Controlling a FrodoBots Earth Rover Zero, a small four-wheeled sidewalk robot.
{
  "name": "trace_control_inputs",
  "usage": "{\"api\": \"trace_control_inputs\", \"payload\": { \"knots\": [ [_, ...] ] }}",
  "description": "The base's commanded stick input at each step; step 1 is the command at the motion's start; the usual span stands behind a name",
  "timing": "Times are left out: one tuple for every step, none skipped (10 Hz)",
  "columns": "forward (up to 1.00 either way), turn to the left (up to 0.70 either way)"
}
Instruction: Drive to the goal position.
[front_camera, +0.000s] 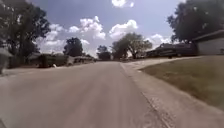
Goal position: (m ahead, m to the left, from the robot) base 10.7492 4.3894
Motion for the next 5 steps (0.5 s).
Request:
{"api": "trace_control_inputs", "payload": {
  "knots": [
    [0.70,0.00],
    [0.70,-0.35],
    [0.70,-0.35],
    [0.70,-0.20],
    [0.70,-0.05]
  ]
}}
